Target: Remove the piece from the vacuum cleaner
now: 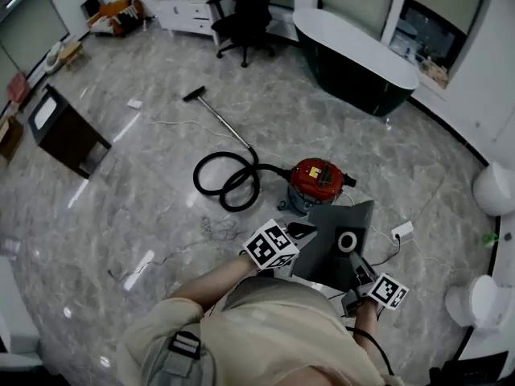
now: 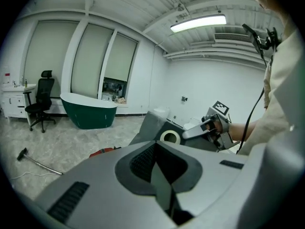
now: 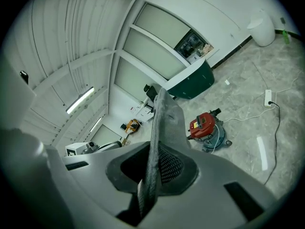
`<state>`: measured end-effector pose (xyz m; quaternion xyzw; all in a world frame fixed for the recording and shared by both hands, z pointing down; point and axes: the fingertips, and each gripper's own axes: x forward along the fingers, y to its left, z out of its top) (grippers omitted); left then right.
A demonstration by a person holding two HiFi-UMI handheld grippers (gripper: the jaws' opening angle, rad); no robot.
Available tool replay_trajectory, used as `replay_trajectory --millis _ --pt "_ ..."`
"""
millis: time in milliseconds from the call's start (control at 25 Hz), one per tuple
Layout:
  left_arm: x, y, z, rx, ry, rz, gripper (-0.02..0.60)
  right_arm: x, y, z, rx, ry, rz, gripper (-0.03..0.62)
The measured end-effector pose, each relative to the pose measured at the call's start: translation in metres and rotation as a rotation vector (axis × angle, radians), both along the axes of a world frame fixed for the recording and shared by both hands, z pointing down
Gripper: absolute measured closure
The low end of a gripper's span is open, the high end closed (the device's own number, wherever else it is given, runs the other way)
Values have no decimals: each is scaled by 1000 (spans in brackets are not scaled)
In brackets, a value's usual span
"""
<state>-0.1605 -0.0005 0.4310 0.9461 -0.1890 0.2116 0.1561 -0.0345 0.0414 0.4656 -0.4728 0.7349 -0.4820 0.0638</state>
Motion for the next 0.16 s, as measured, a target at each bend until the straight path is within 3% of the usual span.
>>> replay_trajectory --millis 160 --pt "2 8 3 9 -18 -16 578 16 12 11 -9 25 17 565"
